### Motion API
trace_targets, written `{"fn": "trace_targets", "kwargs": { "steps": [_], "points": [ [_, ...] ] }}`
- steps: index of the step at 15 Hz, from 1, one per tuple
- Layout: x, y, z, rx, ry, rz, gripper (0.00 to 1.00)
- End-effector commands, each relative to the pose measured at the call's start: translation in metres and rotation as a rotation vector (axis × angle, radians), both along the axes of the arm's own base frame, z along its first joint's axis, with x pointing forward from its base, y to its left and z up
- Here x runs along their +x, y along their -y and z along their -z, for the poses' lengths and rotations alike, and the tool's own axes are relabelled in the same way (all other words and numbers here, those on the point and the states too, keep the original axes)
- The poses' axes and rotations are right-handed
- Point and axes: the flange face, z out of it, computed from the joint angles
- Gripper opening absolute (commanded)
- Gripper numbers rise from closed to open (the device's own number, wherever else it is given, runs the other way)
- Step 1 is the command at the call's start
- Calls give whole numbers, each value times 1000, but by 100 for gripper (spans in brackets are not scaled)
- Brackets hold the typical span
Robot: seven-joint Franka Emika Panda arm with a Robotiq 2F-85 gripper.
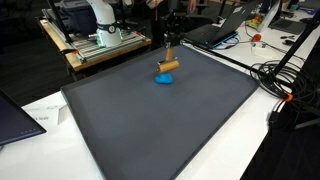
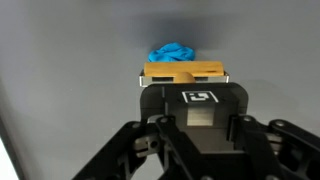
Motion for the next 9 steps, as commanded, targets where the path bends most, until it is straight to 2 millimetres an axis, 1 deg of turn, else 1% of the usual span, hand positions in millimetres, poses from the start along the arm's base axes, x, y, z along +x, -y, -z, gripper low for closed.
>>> {"fn": "trace_targets", "kwargs": {
  "steps": [1, 5, 9],
  "points": [
    [10, 9, 1, 48, -34, -26, 22],
    [14, 22, 13, 76, -43, -45, 22],
    [16, 37, 21, 94, -16, -73, 22]
  ]
}}
